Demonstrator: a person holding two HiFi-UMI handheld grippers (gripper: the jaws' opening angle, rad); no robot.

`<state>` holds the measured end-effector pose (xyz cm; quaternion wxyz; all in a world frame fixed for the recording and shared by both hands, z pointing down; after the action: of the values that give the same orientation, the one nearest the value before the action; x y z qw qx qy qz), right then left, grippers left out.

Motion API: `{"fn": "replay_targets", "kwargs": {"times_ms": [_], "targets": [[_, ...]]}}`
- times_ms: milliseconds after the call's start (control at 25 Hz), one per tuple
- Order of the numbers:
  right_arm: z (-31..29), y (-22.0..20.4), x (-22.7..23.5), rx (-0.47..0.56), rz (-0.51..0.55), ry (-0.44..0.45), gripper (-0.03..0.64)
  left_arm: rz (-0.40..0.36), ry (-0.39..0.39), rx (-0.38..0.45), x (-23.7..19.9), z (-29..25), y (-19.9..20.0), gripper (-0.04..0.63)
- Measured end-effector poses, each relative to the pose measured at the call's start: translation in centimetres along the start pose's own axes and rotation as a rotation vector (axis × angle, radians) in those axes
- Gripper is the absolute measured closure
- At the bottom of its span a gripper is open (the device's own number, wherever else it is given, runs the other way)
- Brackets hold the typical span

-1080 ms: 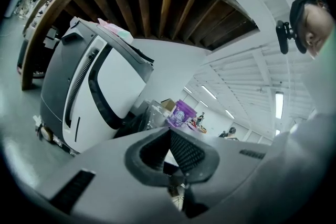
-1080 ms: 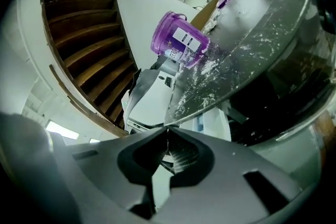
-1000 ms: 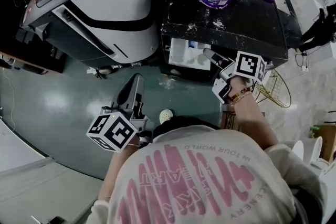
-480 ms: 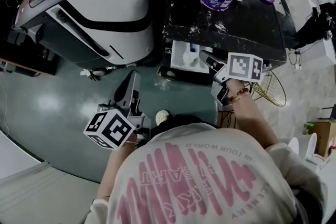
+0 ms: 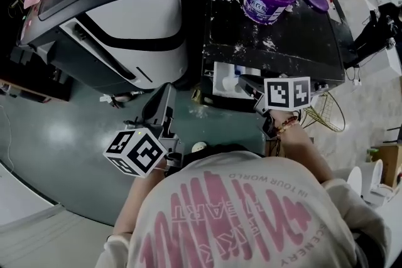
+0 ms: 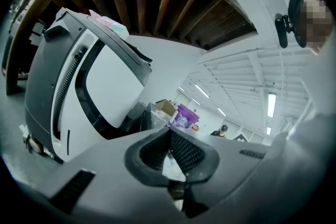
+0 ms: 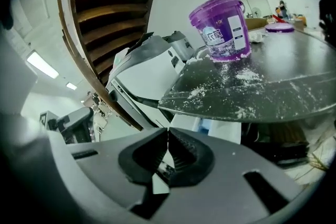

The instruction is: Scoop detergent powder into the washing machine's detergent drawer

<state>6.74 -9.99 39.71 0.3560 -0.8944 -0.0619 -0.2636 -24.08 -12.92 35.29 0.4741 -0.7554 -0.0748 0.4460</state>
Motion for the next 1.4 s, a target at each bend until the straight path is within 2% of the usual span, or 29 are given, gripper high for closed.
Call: {"fn": "replay_targets", "kwargs": {"times_ms": [240,480,920,1160,1400], "targets": [[-0.9,0.4,-1.4,-0.059,0.123,-0.049,0.615,-0.007,-0.04,-0.014,-0.6,-1.1,0.7,0.594],[-1.8,0.1,-3.1,-0.145,0.338,-0.138,0.615,0.003,-0.056,-0.003,-1.7,-1.3,0.8,0.594],[-3.6,-1.3,-5.1,-0.274,0.627,-0.191,0.615,-0.002,-0.066,-0.017,-2.6,-1.2,0.7,0.594],[-3.9,-1.9,-5.8,-0.31,0.736,-0.21,0.614,-0.004,-0.072,-0.03,-2.6,-1.2,0.4,0.594],[-4.0,-2.6,-6.2,-0.34,0.8,-0.241,0.614,-0.002,-0.071,-0.033,-2.8,-0.8,0.2,0.594]]}}
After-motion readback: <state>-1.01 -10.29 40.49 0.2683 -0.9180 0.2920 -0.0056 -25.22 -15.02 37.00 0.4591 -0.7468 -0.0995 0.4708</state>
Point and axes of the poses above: the fingertips, and each gripper's own axes: z backward along the fingers, x to its right, y out of its top, the point moved 10 cm from there along z, backward along the fingers, and after that the axes turned 1 degree about y, right-handed, at the moved point
